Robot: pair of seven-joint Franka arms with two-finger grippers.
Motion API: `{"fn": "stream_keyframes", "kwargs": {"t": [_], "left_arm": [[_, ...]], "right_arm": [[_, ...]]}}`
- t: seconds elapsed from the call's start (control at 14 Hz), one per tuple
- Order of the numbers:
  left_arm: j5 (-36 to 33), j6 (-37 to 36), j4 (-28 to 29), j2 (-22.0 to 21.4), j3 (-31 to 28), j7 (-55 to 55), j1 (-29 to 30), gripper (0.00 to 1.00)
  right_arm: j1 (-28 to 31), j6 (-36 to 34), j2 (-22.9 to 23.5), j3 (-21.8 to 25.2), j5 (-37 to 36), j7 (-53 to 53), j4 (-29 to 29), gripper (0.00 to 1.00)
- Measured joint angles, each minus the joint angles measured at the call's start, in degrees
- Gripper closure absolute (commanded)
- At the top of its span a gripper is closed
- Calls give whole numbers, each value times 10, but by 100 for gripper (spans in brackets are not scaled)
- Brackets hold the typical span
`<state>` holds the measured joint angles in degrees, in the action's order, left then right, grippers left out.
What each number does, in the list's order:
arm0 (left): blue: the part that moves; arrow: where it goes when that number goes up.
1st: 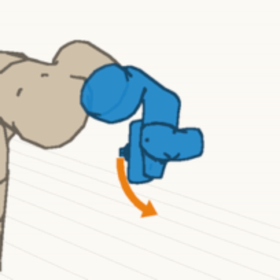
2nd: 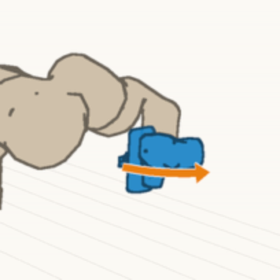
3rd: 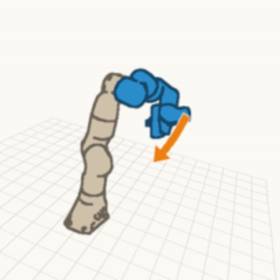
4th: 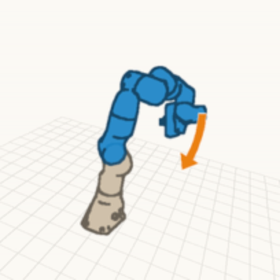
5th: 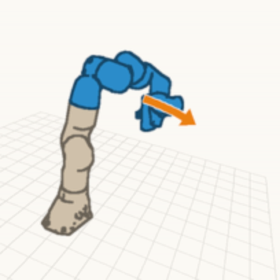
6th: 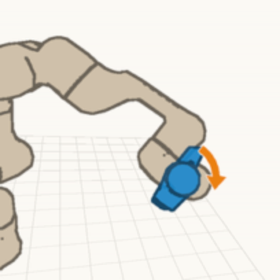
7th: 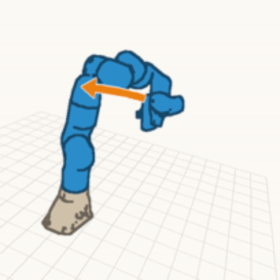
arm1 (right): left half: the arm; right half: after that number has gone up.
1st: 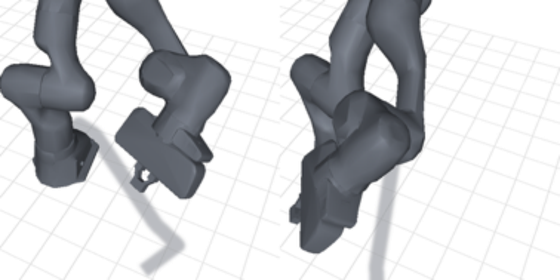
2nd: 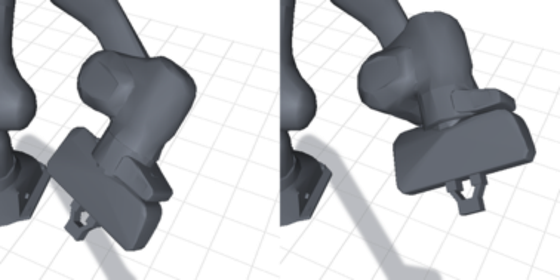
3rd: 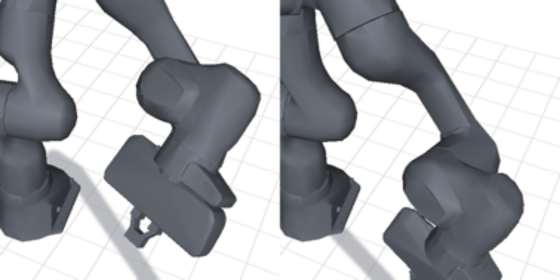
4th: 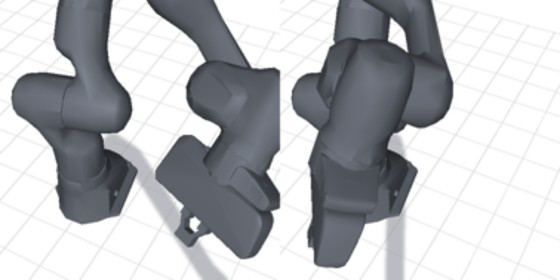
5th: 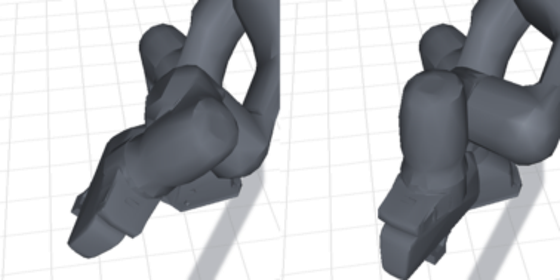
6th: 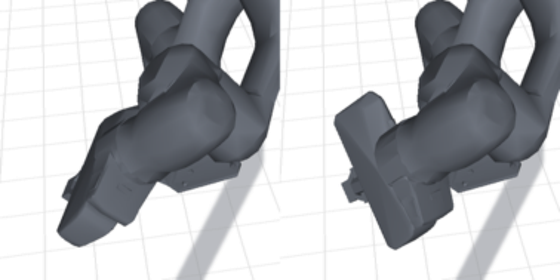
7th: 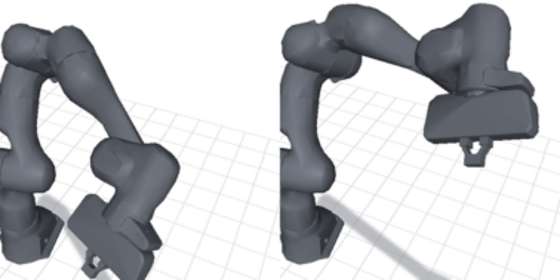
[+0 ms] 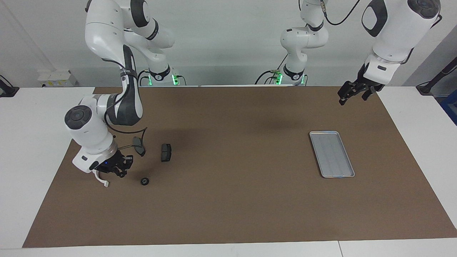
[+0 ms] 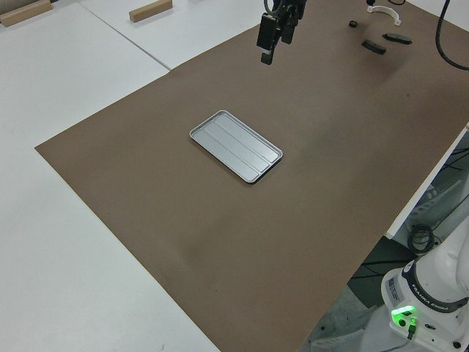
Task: Place bearing gear from tray to pile
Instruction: 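Carry the gear beside the first gear near the white arc and release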
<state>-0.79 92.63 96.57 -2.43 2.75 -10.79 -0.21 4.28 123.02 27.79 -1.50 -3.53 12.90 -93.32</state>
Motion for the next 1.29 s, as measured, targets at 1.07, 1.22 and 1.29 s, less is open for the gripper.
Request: {"fn": "stream_keyframes", "kwargs": {"t": [1.07,1.22,1.29], "left_arm": [[0,0,0,0,0,0,0,0],[0,0,0,0,0,0,0,0],[0,-5,0,-1,0,0,0,0]], "right_arm": [[2,29,27,-6,0,-9,4,0],[-8,-31,-21,-9,0,-19,10,0],[-12,-62,-49,-10,0,-22,15,0]]}}
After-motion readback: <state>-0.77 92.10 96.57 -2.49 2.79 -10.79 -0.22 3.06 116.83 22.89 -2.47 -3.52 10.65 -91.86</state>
